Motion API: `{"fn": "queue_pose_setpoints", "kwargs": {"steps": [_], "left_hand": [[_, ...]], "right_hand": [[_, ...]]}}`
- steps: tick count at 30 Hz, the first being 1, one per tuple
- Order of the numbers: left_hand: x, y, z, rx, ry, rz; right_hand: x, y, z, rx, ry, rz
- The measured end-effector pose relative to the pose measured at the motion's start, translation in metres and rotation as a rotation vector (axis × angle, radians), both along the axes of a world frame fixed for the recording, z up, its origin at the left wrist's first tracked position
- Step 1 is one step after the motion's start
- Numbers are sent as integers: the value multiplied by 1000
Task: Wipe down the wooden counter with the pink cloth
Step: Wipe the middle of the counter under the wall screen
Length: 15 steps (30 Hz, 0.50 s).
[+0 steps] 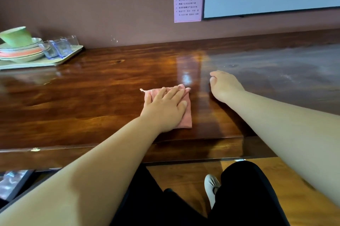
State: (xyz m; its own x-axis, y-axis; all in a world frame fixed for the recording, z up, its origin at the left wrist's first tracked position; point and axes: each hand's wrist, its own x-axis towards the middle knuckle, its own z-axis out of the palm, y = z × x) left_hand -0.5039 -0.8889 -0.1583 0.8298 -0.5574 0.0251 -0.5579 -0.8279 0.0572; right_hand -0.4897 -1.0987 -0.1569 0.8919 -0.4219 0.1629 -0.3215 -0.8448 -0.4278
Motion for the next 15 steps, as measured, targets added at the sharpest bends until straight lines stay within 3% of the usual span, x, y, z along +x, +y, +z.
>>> {"fn": "queue_pose_setpoints", "kwargs": {"steps": [5,11,15], "left_hand": [[-14,26,-14,32,-41,-98],[2,22,-2,-22,-17,6],[-19,48,-16,-13,-71,-97]], "right_hand": [[-5,30,-12,-154,36,90],[-9,30,-9,-193,69,104],[-11,31,-11,-209,71,108]]}}
